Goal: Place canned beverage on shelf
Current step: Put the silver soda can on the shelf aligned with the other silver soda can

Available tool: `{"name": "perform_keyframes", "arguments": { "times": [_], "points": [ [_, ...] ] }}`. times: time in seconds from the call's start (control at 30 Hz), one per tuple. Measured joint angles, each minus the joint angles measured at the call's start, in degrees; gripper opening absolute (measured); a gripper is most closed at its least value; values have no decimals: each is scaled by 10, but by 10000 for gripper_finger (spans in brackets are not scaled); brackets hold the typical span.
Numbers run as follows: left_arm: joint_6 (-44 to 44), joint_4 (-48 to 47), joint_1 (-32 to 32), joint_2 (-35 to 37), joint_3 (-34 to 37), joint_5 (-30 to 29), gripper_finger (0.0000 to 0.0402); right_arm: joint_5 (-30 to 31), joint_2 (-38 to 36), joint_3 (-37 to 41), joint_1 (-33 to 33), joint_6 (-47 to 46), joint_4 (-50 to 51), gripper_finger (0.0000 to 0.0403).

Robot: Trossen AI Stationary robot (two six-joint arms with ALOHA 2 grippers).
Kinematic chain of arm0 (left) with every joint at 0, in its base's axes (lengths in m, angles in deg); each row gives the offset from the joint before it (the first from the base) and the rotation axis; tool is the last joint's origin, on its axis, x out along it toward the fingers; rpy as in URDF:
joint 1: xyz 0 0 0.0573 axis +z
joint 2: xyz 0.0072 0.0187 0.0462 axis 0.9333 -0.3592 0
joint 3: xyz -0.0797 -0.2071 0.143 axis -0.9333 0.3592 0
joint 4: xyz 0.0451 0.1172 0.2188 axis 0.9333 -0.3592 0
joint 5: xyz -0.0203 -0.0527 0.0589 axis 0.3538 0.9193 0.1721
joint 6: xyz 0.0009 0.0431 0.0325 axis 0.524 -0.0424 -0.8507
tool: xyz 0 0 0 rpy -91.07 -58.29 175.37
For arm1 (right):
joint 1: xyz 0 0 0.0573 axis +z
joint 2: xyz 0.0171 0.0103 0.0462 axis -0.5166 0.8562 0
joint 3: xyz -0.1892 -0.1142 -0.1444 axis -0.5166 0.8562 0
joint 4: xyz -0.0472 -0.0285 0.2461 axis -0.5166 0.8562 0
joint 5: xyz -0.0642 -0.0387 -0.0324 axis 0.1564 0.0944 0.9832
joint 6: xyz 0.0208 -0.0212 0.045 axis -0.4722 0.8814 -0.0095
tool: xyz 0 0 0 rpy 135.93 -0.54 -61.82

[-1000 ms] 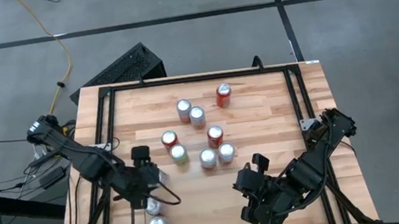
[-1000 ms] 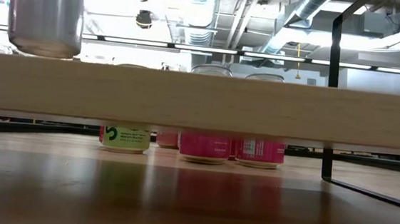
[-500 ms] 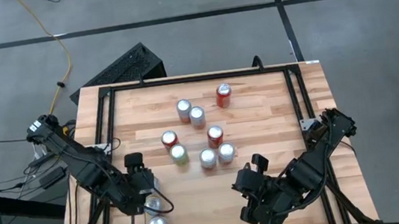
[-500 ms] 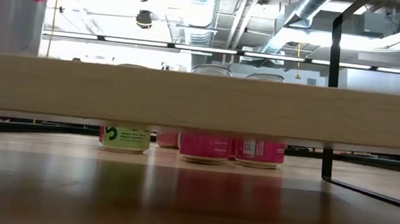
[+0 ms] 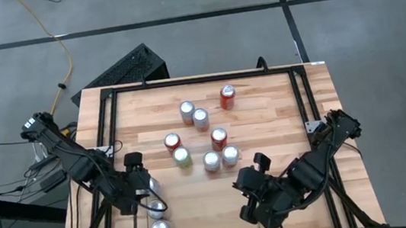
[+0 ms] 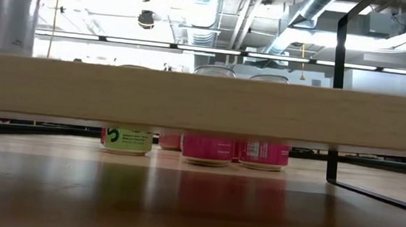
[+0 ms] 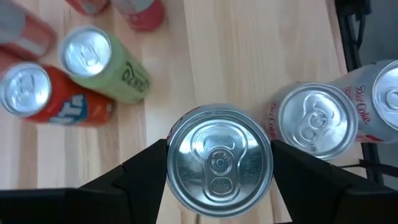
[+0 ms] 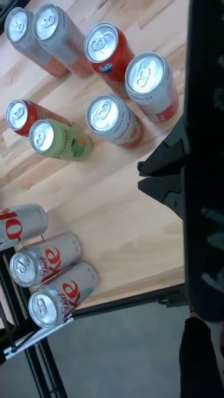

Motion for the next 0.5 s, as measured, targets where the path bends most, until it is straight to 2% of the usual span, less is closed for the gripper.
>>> {"name": "perform_keyframes", "arguments": {
  "times": [0.07,0.27,0.5],
  "points": [
    [-21,8,5,14,12,10,249,0,0,0,-4,0,0,0],
    [-108,17,22,23,41,94,249,-1,0,0,-14,2,0,0],
    [-201,42,58,23,45,109,249,-4,0,0,-23,5,0,0]
  ]
}}
